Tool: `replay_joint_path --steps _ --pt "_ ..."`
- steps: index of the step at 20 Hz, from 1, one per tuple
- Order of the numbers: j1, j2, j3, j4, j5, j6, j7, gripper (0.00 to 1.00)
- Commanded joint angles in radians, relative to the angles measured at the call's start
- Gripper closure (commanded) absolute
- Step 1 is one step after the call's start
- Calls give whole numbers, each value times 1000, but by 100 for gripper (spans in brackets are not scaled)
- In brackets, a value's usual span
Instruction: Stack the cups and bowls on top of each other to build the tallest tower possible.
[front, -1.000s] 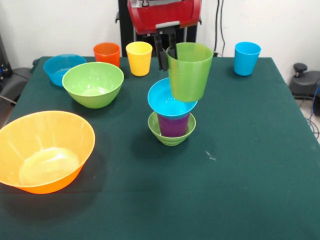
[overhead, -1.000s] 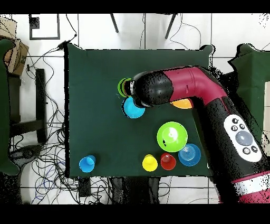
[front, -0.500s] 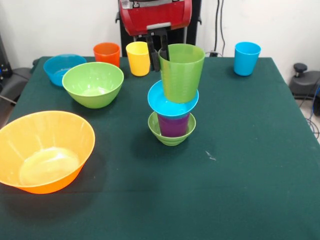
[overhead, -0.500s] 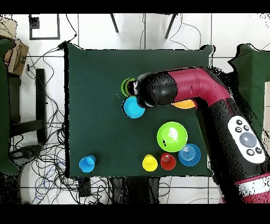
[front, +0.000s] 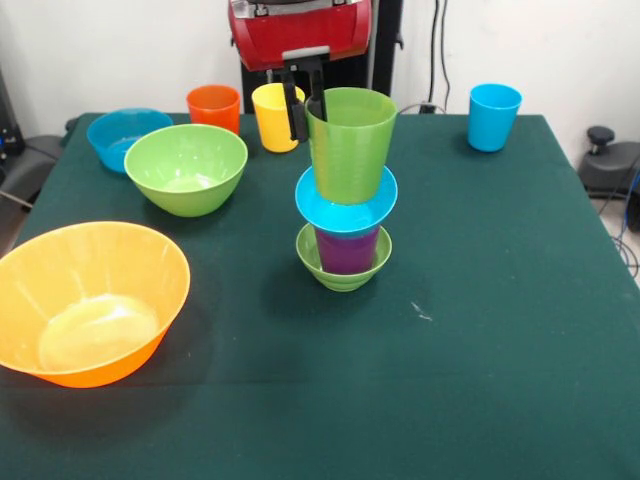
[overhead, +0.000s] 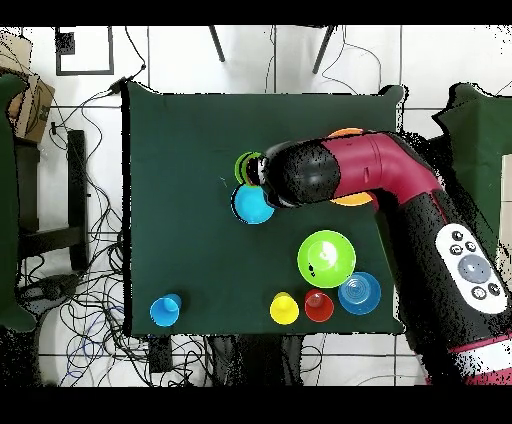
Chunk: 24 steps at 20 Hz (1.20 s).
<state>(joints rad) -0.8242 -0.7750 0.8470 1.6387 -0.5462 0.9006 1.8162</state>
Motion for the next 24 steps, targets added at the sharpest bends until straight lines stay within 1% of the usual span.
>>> replay_joint_path --steps 1,3,7,11,15,22,24 --pt "-11 -18 19 112 -93 36 -307 100" --pt "-21 -26 25 127 -99 26 -306 100" --pt "-26 -6 29 131 -122 11 -312 100" --pt "-41 -12 38 178 -135 -19 -282 100" --pt "-51 -15 48 204 -147 -37 -258 100" --pt "-28 28 41 197 -181 -64 -217 100" --pt "-31 17 46 212 -179 -69 -203 100"
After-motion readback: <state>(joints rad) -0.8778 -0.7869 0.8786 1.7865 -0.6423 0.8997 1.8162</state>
